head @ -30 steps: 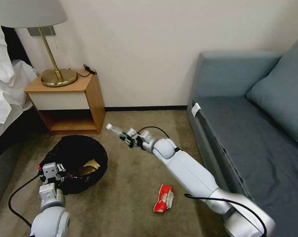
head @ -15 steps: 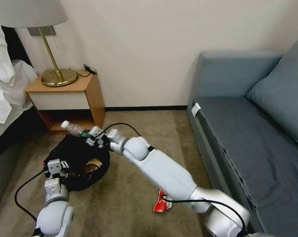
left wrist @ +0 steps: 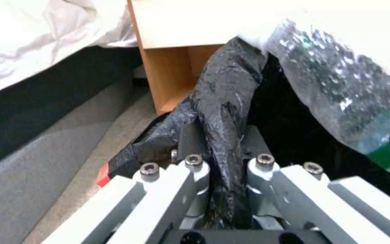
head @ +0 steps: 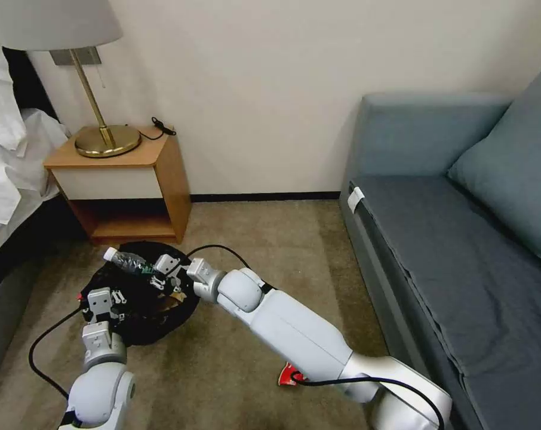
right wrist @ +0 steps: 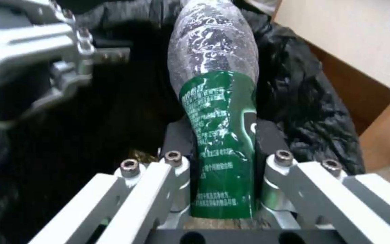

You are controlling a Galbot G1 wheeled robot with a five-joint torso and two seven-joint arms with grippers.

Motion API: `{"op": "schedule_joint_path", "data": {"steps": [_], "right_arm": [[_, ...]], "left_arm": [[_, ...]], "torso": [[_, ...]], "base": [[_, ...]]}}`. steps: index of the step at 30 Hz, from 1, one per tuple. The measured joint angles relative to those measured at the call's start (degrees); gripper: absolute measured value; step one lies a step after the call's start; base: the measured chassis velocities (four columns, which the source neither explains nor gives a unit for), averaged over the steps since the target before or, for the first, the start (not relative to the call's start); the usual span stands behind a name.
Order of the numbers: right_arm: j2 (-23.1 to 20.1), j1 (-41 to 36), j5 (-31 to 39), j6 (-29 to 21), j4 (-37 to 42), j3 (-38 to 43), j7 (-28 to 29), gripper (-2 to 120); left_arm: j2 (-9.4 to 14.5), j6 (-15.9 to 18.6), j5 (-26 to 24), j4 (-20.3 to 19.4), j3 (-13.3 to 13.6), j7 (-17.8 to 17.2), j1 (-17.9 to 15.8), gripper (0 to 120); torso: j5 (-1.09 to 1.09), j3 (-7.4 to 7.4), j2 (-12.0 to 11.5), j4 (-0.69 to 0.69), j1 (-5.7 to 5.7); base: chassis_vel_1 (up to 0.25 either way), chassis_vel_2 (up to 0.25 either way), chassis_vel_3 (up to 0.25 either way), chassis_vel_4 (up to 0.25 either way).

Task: Pick up the trash bin, then pick up the garbage on the floor and place it into the trash bin.

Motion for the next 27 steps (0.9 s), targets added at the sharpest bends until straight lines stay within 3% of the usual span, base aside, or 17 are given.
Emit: {"op": "schedule_joint_path", "data": {"steps": [22,27], "right_arm": [[-1.3,-1.8,-0.5,0.2,-4.3,0.1,2.9,19],[-1.2,-1.8,-0.5,0.2,-4.3,0.1,3.2,36]], "left_arm": [[-0.2,0.7,0.2,-0.4,1.4,0.0,-0.3,4],[0.1,0.7,0.2,-0.4,1.3,0.0,-0.4,4]], "torso": [[0.01,0.00,0.0,0.01,0.00],[0.01,0.00,0.0,0.01,0.00]], "base": [[0.000,0.000,0.000,0.000],[0.000,0.000,0.000,0.000]]}}
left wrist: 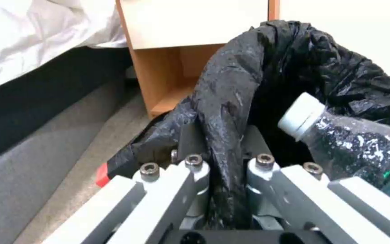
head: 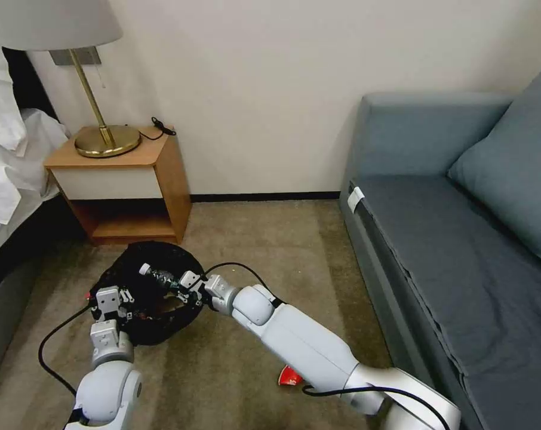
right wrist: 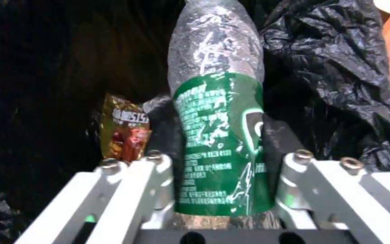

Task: Pick up the trash bin, then pick up the garbage on the floor and place it into the trash bin.

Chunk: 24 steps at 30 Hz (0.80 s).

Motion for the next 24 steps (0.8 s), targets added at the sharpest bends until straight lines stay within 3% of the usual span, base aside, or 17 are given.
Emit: {"op": "schedule_joint_path", "data": {"steps": [3,11,14,18,24], "right_arm": [[0.0,0.0,0.0,-0.2,0.0,0.0,0.2,52],[-0.9,0.0,0.0,-0.4,0.1,0.3,0.4,74],[-1.2,0.1,0.0,-0.5,0.3,0.3,0.4,91],[-1.5,0.4,0.0,-0.6,0.6,0.5,0.4,99],[-2.1,1.0,0.1,-0.7,0.9,0.9,0.3,100]], "left_arm": [[0.0,0.0,-0.1,0.3,0.0,0.0,-0.1,4],[-0.1,0.0,-0.1,0.7,0.2,0.1,-0.4,4],[-0.2,-0.1,-0.1,0.8,0.3,0.1,-0.3,4],[-0.1,-0.4,-0.1,0.8,0.1,0.3,-0.1,4],[0.2,-0.6,-0.1,0.8,0.0,0.5,-0.1,4]], "torso": [[0.00,0.00,0.0,0.00,0.00],[-0.01,0.00,0.0,-0.01,0.00],[-0.01,0.00,0.0,0.00,0.00],[-0.01,0.00,0.0,0.00,0.00],[-0.01,0.00,0.0,0.00,0.00]], "base": [[0.000,0.000,0.000,0.000],[0.000,0.000,0.000,0.000],[0.000,0.000,0.000,0.000],[0.000,0.000,0.000,0.000],[0.000,0.000,0.000,0.000]]}}
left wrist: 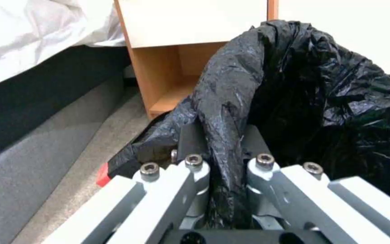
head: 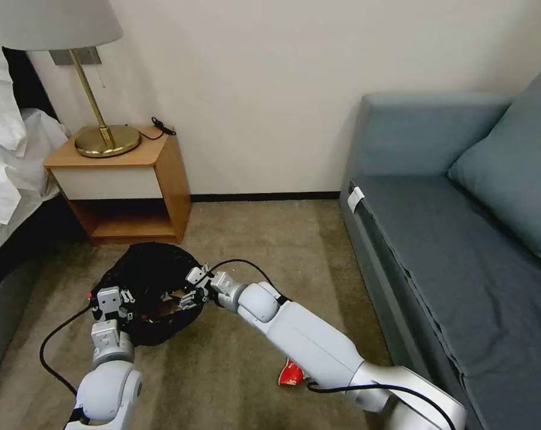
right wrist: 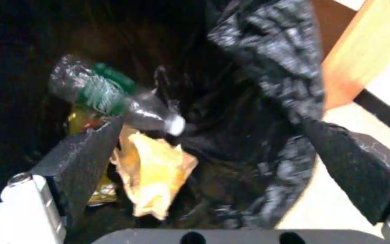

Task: Pick up the trash bin, then pick up the garbage on the floor and place it into the trash bin.

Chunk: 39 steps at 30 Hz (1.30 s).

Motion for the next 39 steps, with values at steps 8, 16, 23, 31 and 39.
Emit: {"op": "schedule_joint_path", "data": {"steps": [8,16,23,31,39], "right_arm": [[-2.1,2.0,1.5,-0.6,0.9,1.2,0.6,100],[-6.3,4.4,3.1,-5.5,3.7,1.9,0.8,100],[-9.6,5.4,3.6,-11.0,5.9,2.2,0.6,100],[-14.4,5.5,8.4,-19.4,10.7,2.4,-1.0,100],[-24.6,0.9,15.3,-22.9,16.3,2.7,0.0,100]], "left_arm": [[0.4,-0.1,-0.1,1.2,0.0,0.0,-0.8,4],[1.3,-0.2,-0.9,2.2,0.2,0.0,-1.6,4],[2.1,-0.2,-1.7,2.9,0.2,0.1,-2.2,4],[3.2,-0.1,-2.5,3.8,0.2,0.2,-3.4,4],[4.2,0.0,-2.8,3.9,0.7,0.8,-3.6,4]], "torso": [[0.00,0.00,0.0,0.00,0.00],[0.01,0.00,0.0,0.00,0.00],[0.01,0.00,0.0,-0.01,0.00],[0.01,0.00,0.0,-0.01,0.00],[0.02,0.00,0.0,-0.01,0.00]], "base": [[0.000,0.000,0.000,0.000],[0.000,0.000,0.000,0.000],[0.000,0.000,0.000,0.000],[0.000,0.000,0.000,0.000],[0.000,0.000,0.000,0.000]]}}
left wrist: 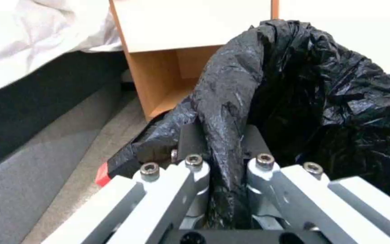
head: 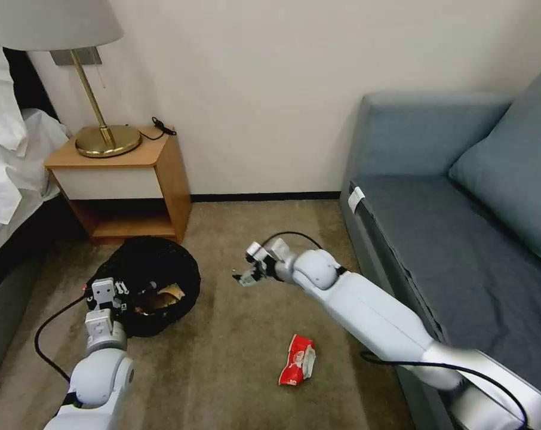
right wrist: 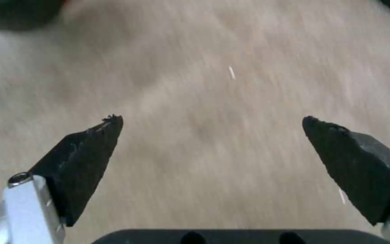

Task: Pick up the trash bin, then pick up the garbage on the floor and place it into the trash bin.

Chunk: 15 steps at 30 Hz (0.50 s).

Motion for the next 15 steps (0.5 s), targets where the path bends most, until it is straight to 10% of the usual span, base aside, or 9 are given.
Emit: {"op": "schedule_joint_path", "data": {"steps": [15], "right_arm": [[-9.7,-11.4,-0.8,0.2,7.9,4.0,1.6,100]], "left_arm": [[0.8,0.0,0.3,1.5,2.1,0.1,-1.1,4]], "torso": [[0.00,0.00,0.0,0.00,0.00]], "base": [[0.000,0.000,0.000,0.000]]}}
